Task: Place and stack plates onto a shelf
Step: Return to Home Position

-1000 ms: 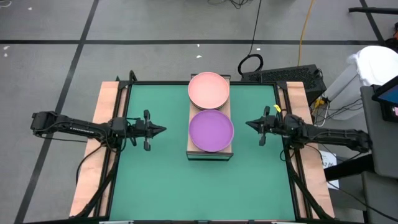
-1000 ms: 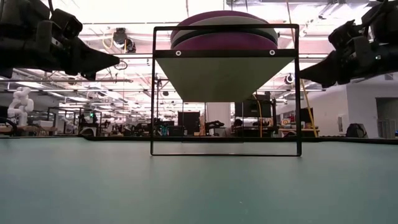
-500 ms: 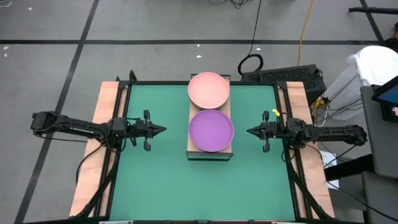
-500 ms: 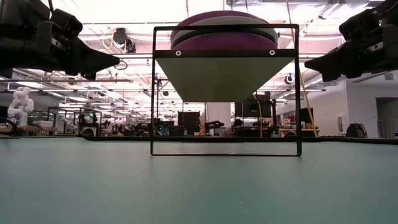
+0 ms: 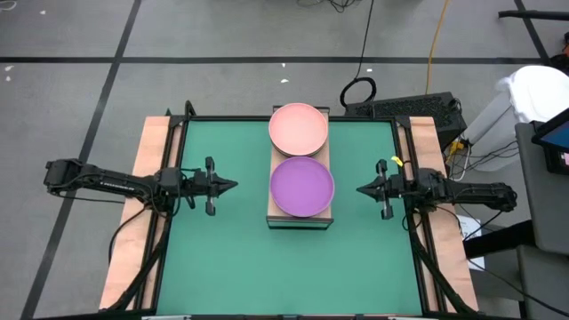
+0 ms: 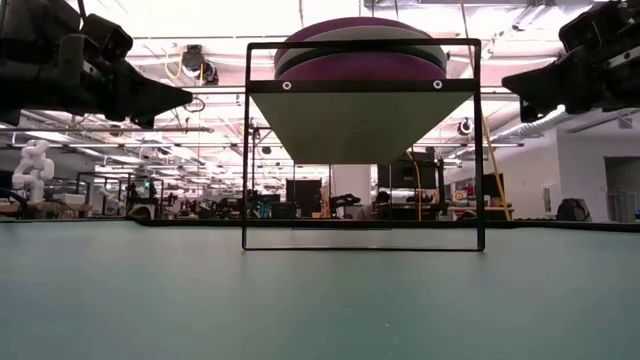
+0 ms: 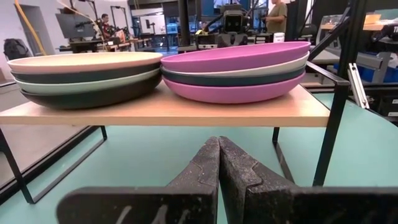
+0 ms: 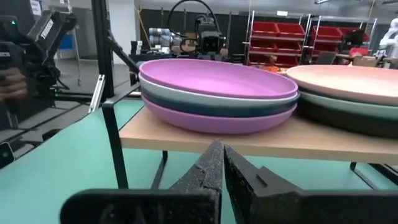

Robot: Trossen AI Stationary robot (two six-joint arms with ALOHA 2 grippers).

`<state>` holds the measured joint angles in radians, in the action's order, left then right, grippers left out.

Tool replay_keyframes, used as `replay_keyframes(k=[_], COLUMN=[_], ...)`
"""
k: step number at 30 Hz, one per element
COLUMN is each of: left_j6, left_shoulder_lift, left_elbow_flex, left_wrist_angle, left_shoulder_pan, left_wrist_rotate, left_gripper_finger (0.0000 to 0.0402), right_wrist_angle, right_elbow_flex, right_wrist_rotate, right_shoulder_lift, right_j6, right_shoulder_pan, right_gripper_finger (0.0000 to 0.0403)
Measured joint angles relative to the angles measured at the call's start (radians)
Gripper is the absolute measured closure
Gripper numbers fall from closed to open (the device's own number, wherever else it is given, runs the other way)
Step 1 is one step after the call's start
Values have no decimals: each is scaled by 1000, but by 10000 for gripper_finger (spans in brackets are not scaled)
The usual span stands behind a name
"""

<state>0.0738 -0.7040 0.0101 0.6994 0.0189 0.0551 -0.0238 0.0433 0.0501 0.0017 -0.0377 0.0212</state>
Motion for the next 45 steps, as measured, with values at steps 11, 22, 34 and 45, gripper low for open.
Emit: replay_keyframes(k=[11,22,34,45], left_j6=[7,33,-50,-95], left_shoulder_lift=[6,95,262,383], left_elbow_flex=[0,1,1,1], left_wrist_angle=[9,-22,-246,-439], left_shoulder_pan=[0,11,22,-44], left_wrist_rotate=[0,-56,-56,-2], left_gripper_finger=[398,398,399,399], right_wrist_angle=[40,29,-69,-75], right_elbow_flex=[0,0,0,0], right_wrist_rotate=[-22,-23,-21,-22], right_shoulder_lift=[0,19,24,24], right_j6=[10,-5,-1,-1], right_shoulder_pan=[-8,-9,-9,-9], right_gripper_finger=[403,403,403,403])
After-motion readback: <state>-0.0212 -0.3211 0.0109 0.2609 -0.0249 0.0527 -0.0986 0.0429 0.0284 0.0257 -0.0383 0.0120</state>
